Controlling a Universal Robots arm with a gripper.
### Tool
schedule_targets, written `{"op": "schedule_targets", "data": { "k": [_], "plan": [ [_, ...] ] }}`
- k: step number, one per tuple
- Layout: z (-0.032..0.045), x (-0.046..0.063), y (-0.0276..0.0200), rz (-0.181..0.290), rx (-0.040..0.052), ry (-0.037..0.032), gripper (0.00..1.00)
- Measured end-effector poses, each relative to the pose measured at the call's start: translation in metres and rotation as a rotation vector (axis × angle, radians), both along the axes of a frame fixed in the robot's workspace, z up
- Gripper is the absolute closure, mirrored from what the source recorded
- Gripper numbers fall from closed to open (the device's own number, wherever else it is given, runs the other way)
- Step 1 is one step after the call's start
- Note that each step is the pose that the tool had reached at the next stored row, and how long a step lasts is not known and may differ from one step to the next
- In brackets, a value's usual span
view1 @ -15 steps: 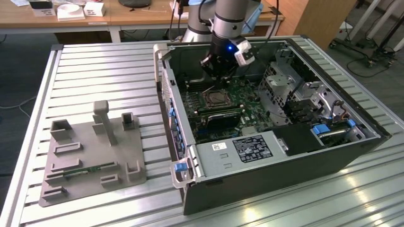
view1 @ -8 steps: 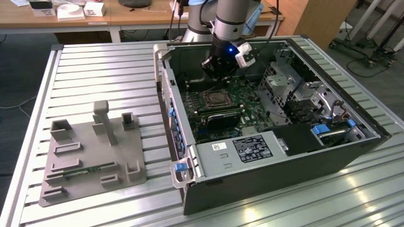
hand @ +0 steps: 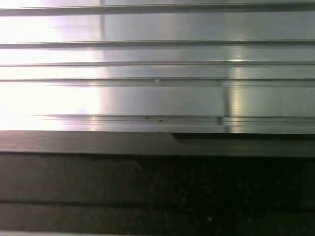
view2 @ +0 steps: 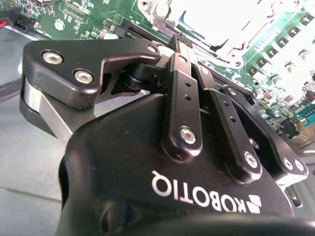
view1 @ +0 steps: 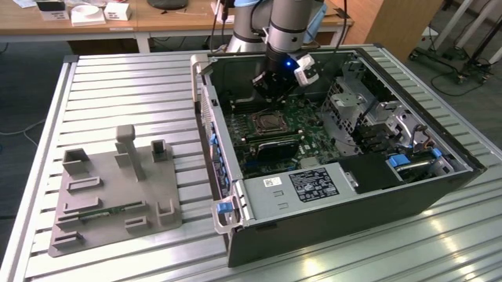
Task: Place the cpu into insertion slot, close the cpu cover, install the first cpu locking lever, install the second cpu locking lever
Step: 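Install the first cpu locking lever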
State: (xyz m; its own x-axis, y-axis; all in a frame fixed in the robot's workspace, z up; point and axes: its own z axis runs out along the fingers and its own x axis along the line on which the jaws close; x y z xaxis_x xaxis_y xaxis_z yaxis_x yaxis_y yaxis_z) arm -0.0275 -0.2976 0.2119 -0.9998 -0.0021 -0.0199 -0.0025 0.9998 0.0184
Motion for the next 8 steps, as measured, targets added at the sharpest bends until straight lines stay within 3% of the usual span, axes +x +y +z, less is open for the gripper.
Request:
{"op": "schedule_targets", "data": {
  "k": [8],
  "plan": [
    [-0.0058,0.0008,0.0,0.0,0.0007,0.0005,0.9]
  ]
}}
